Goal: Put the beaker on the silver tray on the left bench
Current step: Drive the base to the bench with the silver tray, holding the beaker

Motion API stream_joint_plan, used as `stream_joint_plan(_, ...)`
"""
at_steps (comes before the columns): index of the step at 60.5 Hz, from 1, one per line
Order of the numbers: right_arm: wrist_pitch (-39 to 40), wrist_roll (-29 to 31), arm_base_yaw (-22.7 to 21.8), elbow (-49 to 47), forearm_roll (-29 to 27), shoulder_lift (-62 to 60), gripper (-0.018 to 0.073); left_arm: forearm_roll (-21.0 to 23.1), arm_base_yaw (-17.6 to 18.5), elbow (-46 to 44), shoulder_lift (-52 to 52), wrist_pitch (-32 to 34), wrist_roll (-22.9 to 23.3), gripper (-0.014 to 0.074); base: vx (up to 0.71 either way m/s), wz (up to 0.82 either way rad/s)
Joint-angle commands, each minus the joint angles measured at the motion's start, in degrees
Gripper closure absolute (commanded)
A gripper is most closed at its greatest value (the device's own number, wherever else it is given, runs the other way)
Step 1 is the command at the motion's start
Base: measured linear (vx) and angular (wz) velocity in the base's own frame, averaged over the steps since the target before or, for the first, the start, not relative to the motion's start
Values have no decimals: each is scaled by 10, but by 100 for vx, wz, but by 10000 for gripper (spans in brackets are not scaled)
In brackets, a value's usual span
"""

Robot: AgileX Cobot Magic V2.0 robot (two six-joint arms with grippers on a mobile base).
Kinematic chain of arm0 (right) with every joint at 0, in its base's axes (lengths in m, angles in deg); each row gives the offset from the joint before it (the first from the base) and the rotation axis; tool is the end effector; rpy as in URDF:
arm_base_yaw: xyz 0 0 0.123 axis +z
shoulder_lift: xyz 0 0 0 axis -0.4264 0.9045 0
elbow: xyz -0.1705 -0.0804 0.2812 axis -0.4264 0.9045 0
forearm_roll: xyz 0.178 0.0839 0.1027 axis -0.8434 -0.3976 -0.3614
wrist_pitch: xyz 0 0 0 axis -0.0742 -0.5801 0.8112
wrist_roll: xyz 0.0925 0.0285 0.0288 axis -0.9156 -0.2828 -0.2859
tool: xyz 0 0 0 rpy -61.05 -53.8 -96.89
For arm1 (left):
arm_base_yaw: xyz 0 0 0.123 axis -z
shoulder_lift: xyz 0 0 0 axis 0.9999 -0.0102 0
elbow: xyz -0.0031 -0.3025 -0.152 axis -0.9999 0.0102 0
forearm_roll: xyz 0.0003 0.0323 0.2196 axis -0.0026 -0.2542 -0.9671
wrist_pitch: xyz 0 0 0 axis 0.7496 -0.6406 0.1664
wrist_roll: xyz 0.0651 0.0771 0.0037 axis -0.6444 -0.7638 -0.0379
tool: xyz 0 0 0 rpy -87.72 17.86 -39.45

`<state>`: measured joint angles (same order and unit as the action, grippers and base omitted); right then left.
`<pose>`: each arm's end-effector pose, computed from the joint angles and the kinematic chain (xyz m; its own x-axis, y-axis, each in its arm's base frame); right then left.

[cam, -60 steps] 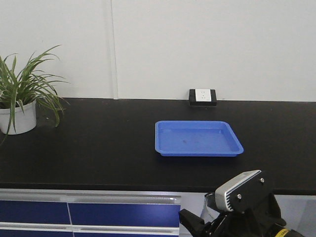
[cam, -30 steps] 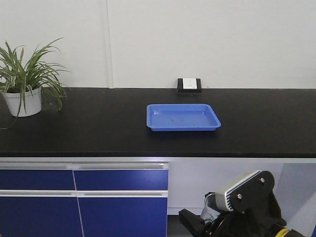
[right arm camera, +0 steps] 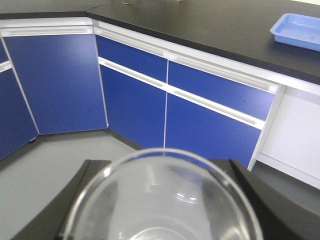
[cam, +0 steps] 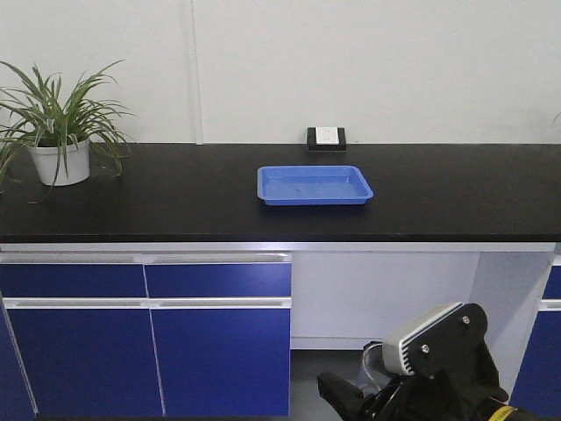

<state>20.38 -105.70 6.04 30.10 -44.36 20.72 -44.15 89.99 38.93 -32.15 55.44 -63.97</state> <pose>0.1874 0.1203 0.3328 -0.2762 -0.1601 -0.9477 -0.5613 0.8273 0.0239 -0.0222 0.0023 0.1665 -0.2904 0.0810 -0.9535 0.0131 0.9967 0.0807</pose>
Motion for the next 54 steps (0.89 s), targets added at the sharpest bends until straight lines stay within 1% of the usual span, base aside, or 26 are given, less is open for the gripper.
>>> stream_joint_plan(1, 43, 4, 0, -15, 0, -13, 571, 2, 3, 11, 5, 47, 1, 595, -24, 0)
stream_joint_plan(15, 43, 4, 0, -15, 0, -13, 571, 2, 3, 11, 5, 47, 1, 595, -20, 9)
stream_joint_plan(26, 43, 4, 0, -15, 0, -13, 571, 2, 3, 11, 5, 47, 1, 595, -13, 34)
stream_joint_plan(41, 43, 4, 0, -15, 0, -13, 571, 2, 3, 11, 5, 47, 1, 595, -9, 52)
stream_joint_plan(54, 43, 4, 0, -15, 0, -13, 571, 2, 3, 11, 5, 47, 1, 595, -6, 76)
